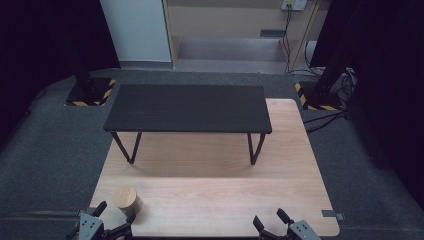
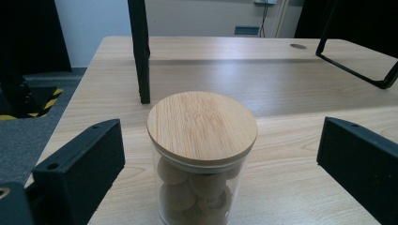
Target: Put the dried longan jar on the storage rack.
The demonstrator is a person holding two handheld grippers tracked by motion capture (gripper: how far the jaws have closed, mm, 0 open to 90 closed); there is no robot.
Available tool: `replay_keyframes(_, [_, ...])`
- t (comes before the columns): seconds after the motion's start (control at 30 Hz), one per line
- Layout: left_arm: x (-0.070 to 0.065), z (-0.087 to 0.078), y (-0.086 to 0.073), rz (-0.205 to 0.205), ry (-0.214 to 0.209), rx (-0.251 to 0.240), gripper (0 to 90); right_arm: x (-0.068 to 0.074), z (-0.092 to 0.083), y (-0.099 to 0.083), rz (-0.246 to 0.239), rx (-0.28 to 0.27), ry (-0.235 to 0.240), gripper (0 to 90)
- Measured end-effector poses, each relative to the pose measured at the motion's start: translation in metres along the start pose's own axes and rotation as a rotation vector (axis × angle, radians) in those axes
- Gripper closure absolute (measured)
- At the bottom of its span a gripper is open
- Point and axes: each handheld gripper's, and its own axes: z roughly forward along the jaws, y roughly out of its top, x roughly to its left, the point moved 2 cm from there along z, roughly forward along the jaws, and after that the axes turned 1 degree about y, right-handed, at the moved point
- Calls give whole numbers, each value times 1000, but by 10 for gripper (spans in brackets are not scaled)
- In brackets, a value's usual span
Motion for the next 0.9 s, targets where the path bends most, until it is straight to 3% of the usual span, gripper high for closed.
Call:
replay_keyframes(0.5, [-1, 0, -2, -2, -2, -2, 0, 1, 0, 0, -2, 6, 6, 55])
replay_keyframes(0.9, [3, 14, -6, 9, -4, 22, 0, 0, 0, -2, 6, 15, -1, 55])
